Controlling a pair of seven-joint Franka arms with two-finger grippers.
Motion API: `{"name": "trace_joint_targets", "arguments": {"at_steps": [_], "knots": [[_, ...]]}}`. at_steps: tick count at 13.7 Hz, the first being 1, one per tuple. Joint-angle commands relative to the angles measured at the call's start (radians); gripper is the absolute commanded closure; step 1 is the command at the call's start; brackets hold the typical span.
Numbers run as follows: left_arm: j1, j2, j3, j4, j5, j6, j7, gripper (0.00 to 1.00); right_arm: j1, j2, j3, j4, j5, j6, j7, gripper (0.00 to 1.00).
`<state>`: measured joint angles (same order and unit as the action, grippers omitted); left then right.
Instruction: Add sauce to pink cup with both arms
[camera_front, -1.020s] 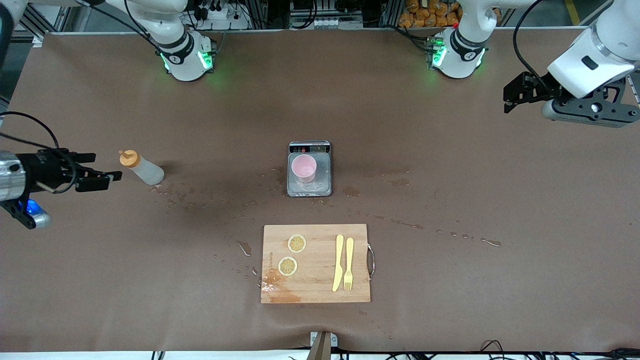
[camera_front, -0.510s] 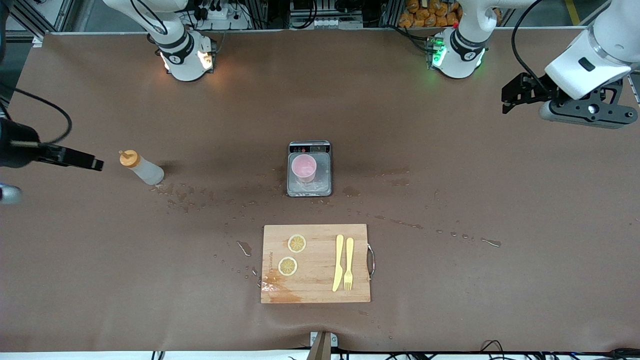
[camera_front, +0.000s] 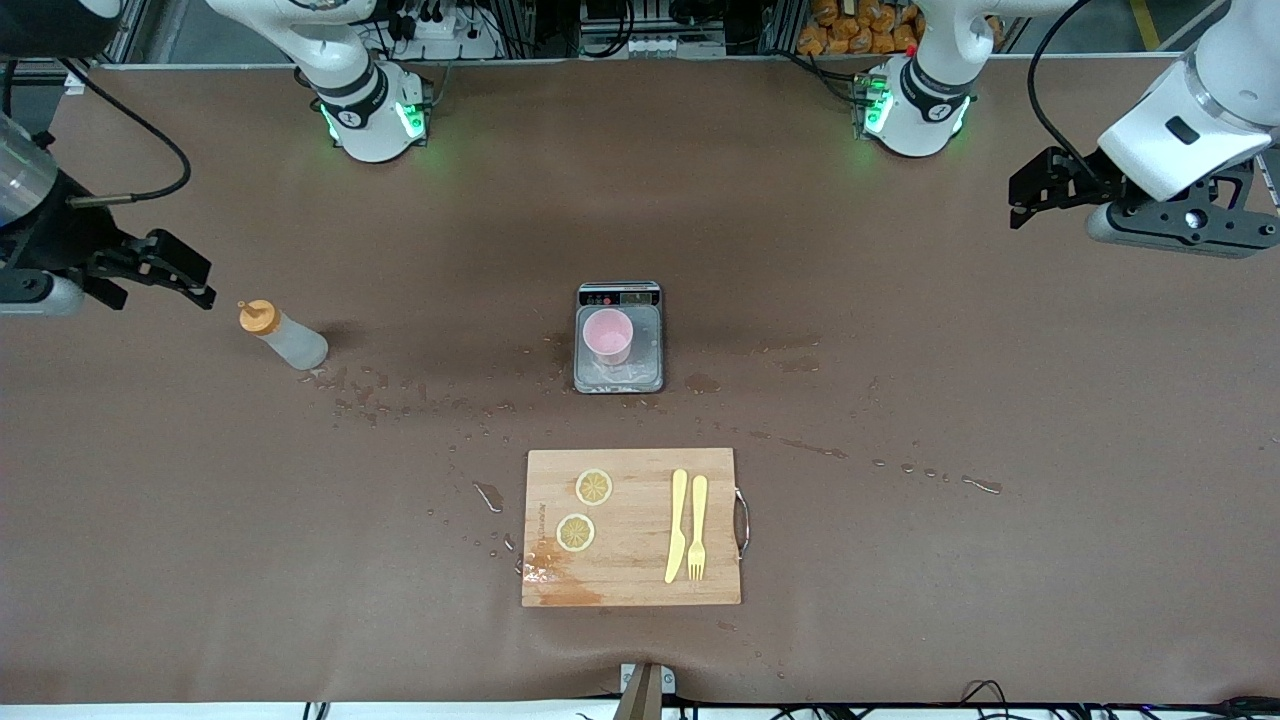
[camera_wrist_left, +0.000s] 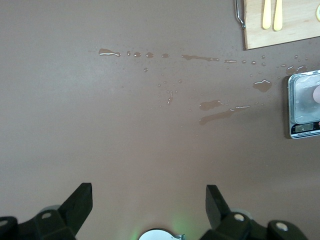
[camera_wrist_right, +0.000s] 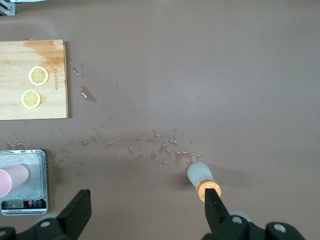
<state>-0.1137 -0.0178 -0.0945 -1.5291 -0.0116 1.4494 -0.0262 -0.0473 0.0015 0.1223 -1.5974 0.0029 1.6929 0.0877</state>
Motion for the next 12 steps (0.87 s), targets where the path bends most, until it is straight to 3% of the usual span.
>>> {"name": "trace_joint_targets", "arguments": {"at_steps": [1,12], "knots": [[-0.001,-0.001,-0.002,0.009,-0.001,-0.010,-0.018,0.00,-0.083,-0.028,0.022,-0.045,-0.015,0.051,-0.116,0.00],[0.003,-0.007,-0.002,0.009,0.006,-0.010,-0.004,0.00,-0.082,-0.018,0.020,-0.041,-0.054,0.074,-0.168,0.00]]}}
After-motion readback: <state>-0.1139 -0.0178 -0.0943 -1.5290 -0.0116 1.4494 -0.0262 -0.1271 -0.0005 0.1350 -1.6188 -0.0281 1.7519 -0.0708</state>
